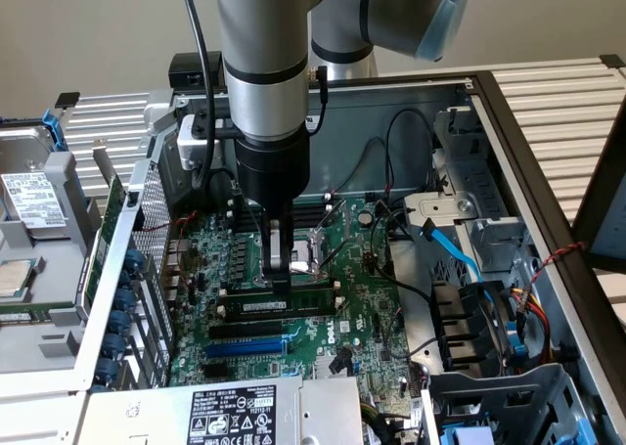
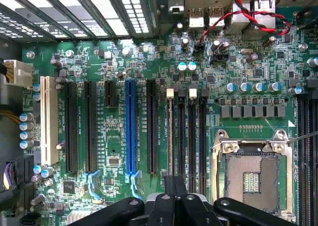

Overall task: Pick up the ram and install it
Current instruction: 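Press down the ram until it locks into place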

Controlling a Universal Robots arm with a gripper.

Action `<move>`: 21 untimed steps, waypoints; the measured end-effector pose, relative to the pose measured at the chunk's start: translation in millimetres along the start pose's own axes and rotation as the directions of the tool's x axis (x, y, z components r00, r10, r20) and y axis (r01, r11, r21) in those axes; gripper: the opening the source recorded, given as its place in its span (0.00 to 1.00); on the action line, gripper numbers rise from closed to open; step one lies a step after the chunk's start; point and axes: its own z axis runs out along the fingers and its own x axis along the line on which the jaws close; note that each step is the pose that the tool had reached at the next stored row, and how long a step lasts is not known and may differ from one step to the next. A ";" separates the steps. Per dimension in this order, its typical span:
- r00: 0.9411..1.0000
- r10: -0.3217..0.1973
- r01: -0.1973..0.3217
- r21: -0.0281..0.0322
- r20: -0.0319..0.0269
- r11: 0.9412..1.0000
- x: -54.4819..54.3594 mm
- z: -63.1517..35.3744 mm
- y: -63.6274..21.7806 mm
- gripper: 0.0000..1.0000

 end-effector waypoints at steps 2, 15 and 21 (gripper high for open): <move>1.000 0.000 0.000 0.000 0.000 1.000 0.0 0.1 0.0 0.10; 1.000 0.000 0.000 0.000 0.000 1.000 0.0 0.5 0.0 0.10; 1.000 0.000 0.000 0.000 0.000 1.000 0.7 0.5 0.0 0.10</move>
